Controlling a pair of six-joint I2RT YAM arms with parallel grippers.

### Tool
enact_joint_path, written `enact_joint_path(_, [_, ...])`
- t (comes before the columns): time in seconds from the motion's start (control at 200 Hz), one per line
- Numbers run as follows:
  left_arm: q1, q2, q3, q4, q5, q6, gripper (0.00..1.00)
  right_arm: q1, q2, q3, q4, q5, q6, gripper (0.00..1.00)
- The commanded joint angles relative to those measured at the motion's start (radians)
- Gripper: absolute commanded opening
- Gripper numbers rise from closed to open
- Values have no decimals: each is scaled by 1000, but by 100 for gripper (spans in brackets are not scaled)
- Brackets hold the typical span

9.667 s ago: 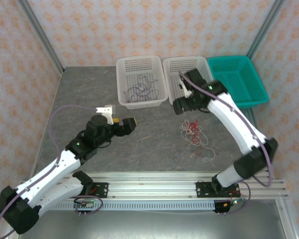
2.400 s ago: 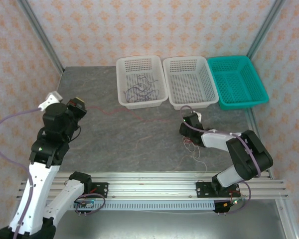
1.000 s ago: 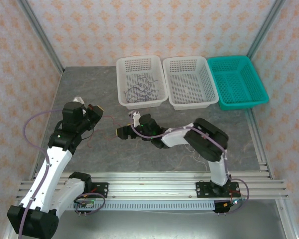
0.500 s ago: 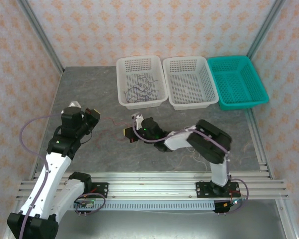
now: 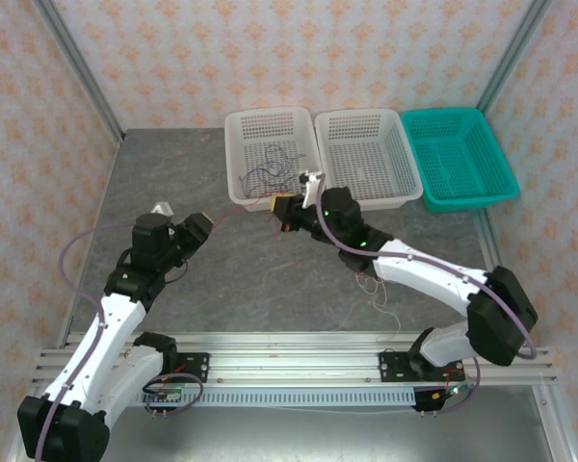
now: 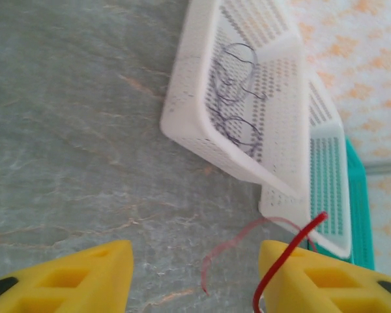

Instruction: Untangle the cables

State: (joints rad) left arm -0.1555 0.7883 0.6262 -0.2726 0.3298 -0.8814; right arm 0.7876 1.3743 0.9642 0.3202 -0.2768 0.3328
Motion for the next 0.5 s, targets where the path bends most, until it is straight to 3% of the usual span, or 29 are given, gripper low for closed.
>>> enact_joint_path(0.0, [-65,-4,80,73,67,132,55,-81,-88,94,-151,55,-49,0])
enact_joint_path(0.24, [-352,96,204,117,87,301,59,-385,-92,271,-284,51,36,0])
enact_joint_path(0.495, [-615,252,324,116,56,466,67,-657,152,447,-320,-18,129,0])
